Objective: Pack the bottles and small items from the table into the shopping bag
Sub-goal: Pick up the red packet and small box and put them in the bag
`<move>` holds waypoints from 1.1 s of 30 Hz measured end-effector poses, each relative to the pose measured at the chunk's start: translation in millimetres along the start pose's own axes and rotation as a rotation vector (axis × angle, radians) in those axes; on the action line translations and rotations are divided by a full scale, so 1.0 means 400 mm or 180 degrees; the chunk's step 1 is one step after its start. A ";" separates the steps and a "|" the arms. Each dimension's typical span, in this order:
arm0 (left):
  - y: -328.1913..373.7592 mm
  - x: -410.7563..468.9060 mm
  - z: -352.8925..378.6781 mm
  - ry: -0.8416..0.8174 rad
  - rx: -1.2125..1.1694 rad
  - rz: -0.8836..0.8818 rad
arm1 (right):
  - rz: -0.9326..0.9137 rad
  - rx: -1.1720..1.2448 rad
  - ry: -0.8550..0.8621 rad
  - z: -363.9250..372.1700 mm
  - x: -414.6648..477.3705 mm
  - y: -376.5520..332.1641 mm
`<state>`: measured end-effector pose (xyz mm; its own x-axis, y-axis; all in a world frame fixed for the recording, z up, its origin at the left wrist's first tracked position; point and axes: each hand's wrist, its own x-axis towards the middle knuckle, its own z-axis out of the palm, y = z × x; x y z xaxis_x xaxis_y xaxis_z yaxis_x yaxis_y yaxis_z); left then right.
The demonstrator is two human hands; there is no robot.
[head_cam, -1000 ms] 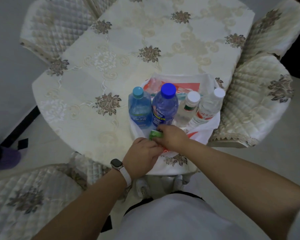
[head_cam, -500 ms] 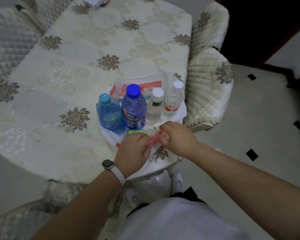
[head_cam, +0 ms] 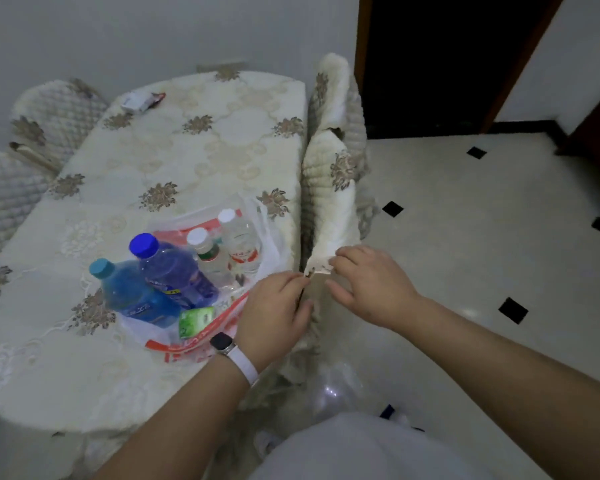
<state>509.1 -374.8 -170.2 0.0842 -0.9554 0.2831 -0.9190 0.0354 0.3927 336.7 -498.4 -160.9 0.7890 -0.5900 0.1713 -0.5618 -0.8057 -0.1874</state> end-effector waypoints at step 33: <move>0.386 1.104 0.551 -0.0216 -0.0432 0.1500 | 0.1605 -0.0777 0.0197 -0.244 0.046 1.027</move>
<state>319.4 -856.0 -177.5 -0.3581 -0.8430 0.4014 -0.7921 0.5019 0.3473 96.3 -845.3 -140.3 0.3961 -0.9012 0.1762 -0.9126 -0.4075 -0.0327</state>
